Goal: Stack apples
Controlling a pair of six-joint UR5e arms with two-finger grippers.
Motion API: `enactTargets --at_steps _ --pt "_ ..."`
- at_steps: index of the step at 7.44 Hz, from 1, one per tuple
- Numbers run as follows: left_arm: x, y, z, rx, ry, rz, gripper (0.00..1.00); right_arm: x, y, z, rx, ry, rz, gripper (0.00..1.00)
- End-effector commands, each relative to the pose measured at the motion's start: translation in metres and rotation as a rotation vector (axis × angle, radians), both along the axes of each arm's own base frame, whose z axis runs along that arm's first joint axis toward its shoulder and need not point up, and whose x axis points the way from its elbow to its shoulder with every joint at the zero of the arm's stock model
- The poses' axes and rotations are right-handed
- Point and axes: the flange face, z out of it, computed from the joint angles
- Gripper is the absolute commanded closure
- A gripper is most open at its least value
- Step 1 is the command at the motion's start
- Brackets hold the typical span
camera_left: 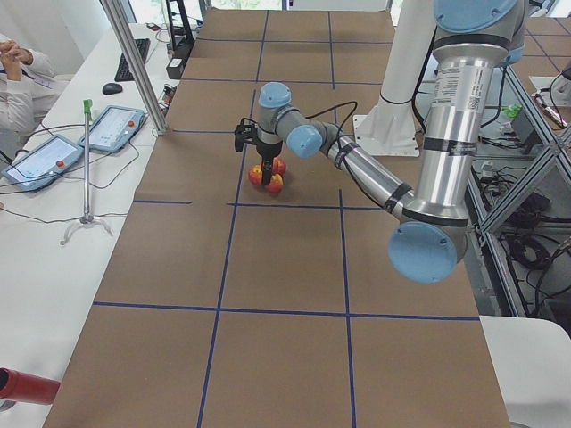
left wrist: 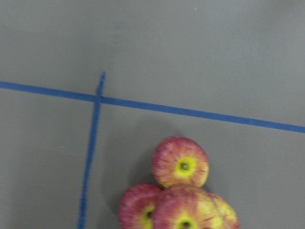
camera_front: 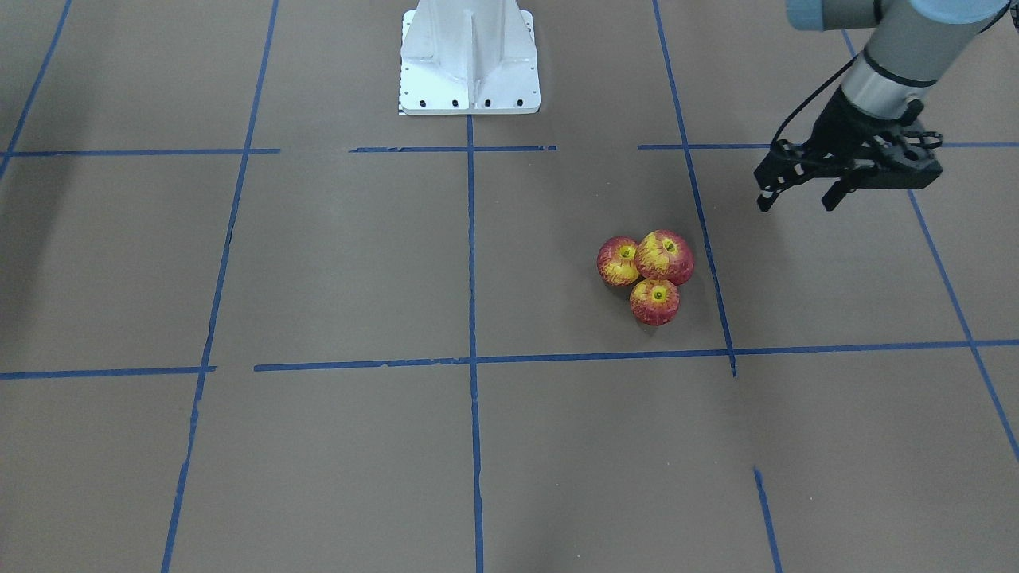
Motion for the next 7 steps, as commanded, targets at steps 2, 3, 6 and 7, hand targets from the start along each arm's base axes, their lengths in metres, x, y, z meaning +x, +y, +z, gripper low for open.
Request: enactTargets --at_steps 2,3,6,7 --pt "-0.136 0.039 0.134 0.103 -0.062 0.220 0.00 0.000 0.000 0.000 0.000 0.000 0.000 0.00" --pt "-0.191 0.039 0.182 0.130 -0.046 0.228 0.00 0.000 0.000 0.000 0.000 0.000 0.000 0.00" --pt "-0.263 0.063 0.305 0.092 -0.099 0.276 0.00 0.000 0.000 0.000 0.000 -0.002 0.000 0.00" --pt "-0.271 0.053 0.298 0.100 -0.182 0.270 0.00 0.000 0.000 0.000 0.000 0.000 0.000 0.00"
